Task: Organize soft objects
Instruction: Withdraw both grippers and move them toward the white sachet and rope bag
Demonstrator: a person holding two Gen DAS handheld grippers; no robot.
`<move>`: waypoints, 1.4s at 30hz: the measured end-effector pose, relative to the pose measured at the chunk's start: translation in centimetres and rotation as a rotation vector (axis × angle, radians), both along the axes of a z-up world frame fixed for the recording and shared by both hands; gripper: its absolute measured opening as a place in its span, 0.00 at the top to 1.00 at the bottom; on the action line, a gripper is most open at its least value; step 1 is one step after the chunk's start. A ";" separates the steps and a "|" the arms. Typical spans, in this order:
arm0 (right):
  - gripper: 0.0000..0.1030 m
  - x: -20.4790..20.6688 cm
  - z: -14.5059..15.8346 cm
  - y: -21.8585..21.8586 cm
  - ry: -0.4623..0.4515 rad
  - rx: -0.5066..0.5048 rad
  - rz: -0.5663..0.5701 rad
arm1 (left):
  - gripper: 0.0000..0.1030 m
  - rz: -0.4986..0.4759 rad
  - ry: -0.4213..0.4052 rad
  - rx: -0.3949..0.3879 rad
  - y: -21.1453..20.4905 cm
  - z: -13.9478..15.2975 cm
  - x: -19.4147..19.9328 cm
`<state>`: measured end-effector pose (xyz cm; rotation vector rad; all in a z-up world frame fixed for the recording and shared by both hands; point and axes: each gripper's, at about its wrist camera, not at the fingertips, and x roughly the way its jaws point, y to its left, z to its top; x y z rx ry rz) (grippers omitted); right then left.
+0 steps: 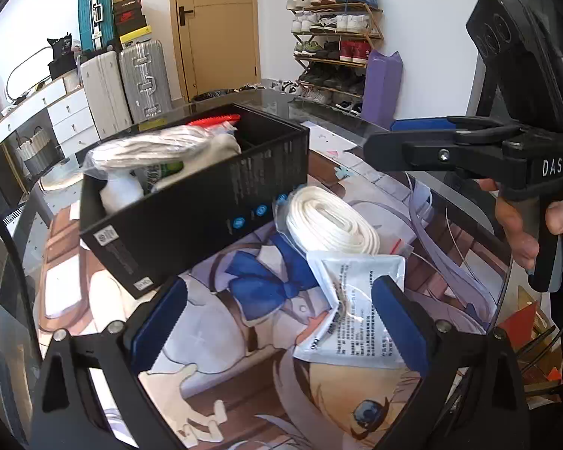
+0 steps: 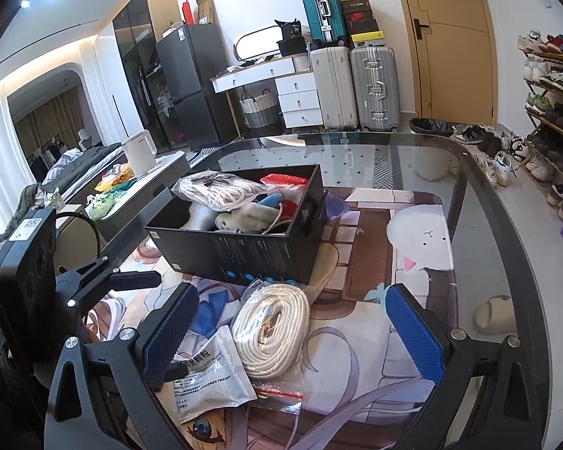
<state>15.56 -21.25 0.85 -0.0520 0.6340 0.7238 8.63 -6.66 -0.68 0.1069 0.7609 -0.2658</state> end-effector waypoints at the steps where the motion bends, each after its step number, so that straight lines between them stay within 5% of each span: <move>1: 0.02 0.0 -0.1 0.1 0.001 -0.003 0.002 | 0.04 -0.001 0.007 0.001 -0.1 -0.1 0.1; 27: 0.02 0.7 -1.2 0.2 0.037 -0.025 -0.001 | 0.06 -0.113 0.147 -0.026 -3.2 -2.0 0.3; 33: 0.02 0.7 -1.3 0.1 0.040 -0.027 -0.004 | 0.18 -0.137 0.126 0.014 -4.1 -1.8 0.0; 42: 0.02 0.7 -1.3 0.1 0.041 -0.028 -0.002 | 0.55 -0.171 0.100 -0.014 -3.0 -1.3 -1.0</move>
